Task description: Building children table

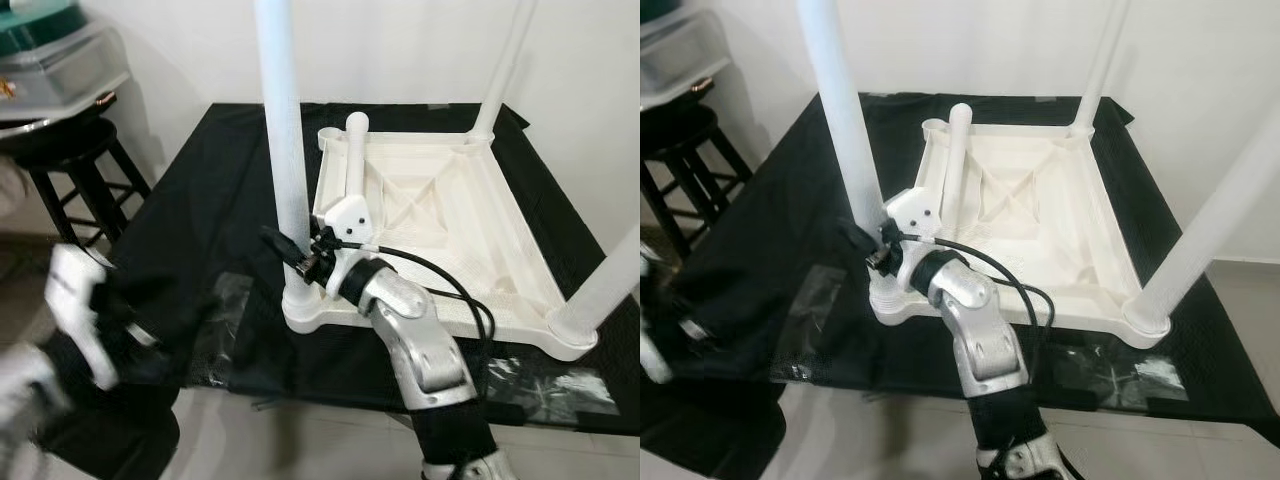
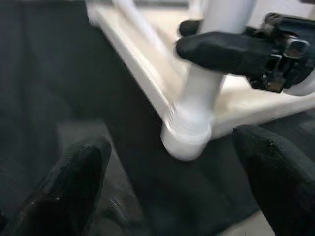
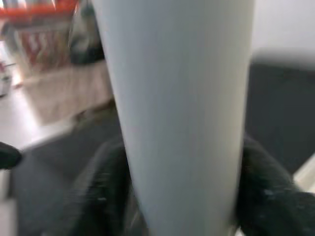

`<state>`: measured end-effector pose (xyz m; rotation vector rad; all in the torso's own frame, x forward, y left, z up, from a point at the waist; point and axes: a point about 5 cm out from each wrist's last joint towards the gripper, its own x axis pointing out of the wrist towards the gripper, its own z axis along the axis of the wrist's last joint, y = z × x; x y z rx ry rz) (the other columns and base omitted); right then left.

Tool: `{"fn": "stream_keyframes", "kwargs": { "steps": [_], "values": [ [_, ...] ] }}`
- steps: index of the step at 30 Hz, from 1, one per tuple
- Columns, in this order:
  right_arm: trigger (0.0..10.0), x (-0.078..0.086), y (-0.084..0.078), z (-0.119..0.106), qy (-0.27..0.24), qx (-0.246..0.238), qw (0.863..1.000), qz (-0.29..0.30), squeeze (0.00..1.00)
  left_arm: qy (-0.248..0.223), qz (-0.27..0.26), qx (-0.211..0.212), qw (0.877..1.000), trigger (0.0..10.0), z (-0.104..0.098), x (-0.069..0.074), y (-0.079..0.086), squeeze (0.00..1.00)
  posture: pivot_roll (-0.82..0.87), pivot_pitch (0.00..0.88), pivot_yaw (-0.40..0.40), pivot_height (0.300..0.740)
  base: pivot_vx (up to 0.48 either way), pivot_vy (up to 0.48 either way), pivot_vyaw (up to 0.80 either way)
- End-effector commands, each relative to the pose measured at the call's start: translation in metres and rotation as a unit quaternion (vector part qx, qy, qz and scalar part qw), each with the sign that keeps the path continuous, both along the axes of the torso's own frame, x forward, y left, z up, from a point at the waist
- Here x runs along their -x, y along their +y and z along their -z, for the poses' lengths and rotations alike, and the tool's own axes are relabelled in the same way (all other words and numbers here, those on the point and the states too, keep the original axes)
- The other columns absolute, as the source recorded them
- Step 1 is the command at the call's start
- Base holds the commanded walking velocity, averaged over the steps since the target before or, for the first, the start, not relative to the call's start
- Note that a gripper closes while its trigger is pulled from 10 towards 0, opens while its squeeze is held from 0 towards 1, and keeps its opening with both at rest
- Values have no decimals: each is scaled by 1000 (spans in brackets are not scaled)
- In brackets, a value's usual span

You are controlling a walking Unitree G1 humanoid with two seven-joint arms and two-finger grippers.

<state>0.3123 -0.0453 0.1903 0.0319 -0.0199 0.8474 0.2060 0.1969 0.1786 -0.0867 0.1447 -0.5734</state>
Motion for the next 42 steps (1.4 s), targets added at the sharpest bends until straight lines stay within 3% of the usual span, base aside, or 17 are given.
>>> {"fn": "stream_keyframes", "kwargs": {
  "steps": [1, 5, 9, 10, 11, 14, 19, 20, 21, 23, 24, 32, 33, 37, 40, 41, 42],
  "values": [
    [10000, 6, 4, -1, 23, -22, 999, -43, 1000, -13, -21, -27, 999, 10000, 1, 3, -2, 0, 96, 167, 18, 740, 0, 0, 0],
    [10000, -9, -17, -18, -37, 11, 979, -202, 988, -3, -17, -51, 999, 10000, 24, 9, -11, 0, 101, 140, 12, 740, 0, 0, 0],
    [10000, -20, -26, -24, -51, 38, 971, -232, 988, -4, -22, -48, 999, 10000, 29, 11, -13, 0, 101, 140, 12, 740, 0, 0, 0],
    [10000, -29, -27, -35, -65, 61, 954, -287, 0, -17, 0, -37, 999, 10000, 28, 8, -20, 0, 116, 119, 2, 740, 0, 0, 0],
    [10000, -29, -27, -35, -65, 61, 954, -287, 0, -17, 0, -37, 999, 10000, 28, 8, -20, 0, 116, 119, 2, 740, 0, 0, 0],
    [10000, -39, -23, -47, -52, 89, 926, -363, 0, -38, 53, -36, 997, 10000, 30, 6, -33, 0, 126, 105, -2, 740, 0, 0, 0],
    [10000, -45, -17, -52, -36, 80, 922, -377, 0, -50, 70, -39, 996, 10000, 31, 6, -38, 0, 134, 99, -6, 740, 0, 0, 0],
    [7922, -46, -14, -50, -31, 87, 918, -385, 0, -55, 76, -41, 995, 10000, 32, 7, -38, 0, 136, 94, -8, 740, 0, 0, 0],
    [2353, -46, -12, -47, -28, 99, 914, -393, 0, -59, 78, -41, 994, 10000, 32, 8, -38, 0, 143, 90, -13, 740, 0, 0, 0],
    [2353, -46, -12, -47, -28, 99, 914, -393, 0, -59, 78, -41, 994, 10000, 32, 8, -38, 0, 143, 90, -13, 740, 0, 0, 0],
    [0, -46, -9, -43, -23, 109, 906, -408, 0, -66, 66, -39, 995, 10000, 34, 9, -35, 0, 145, 84, -15, 740, 0, 0, 0],
    [0, -47, -9, -35, -16, 107, 900, -422, 0, -93, 5, -52, 994, 10000, 36, 8, -24, 0, 138, 75, -13, 740, 0, 0, 0],
    [0, -47, -15, -29, -11, 97, 905, -415, 0, -121, -13, -98, 988, 10000, 38, 12, -24, 0, 129, 72, -15, 740, 0, 0, 0],
    [0, -46, -25, -21, -11, 90, 912, -401, 0, -149, -13, -149, 977, 10000, 41, 16, -28, 0, 111, 69, -8, 740, 0, 0, 0],
    [0, -47, -40, -9, -12, 96, 933, -346, 0, -151, 5, -158, 976, 10000, 42, 19, -33, 0, 101, 73, -7, 740, 0, 0, 0],
    [0, -47, -40, -9, -12, 96, 933, -346, 0, -151, 5, -158, 976, 10000, 42, 19, -33, 0, 101, 73, -7, 740, 0, 0, 0],
    [0, -51, -43, -3, -10, 114, 949, -293, 0, -149, 12, -155, 976, 10000, 43, 18, -35, 0, 97, 79, -16, 740, 0, 0, 0]
  ]
}}
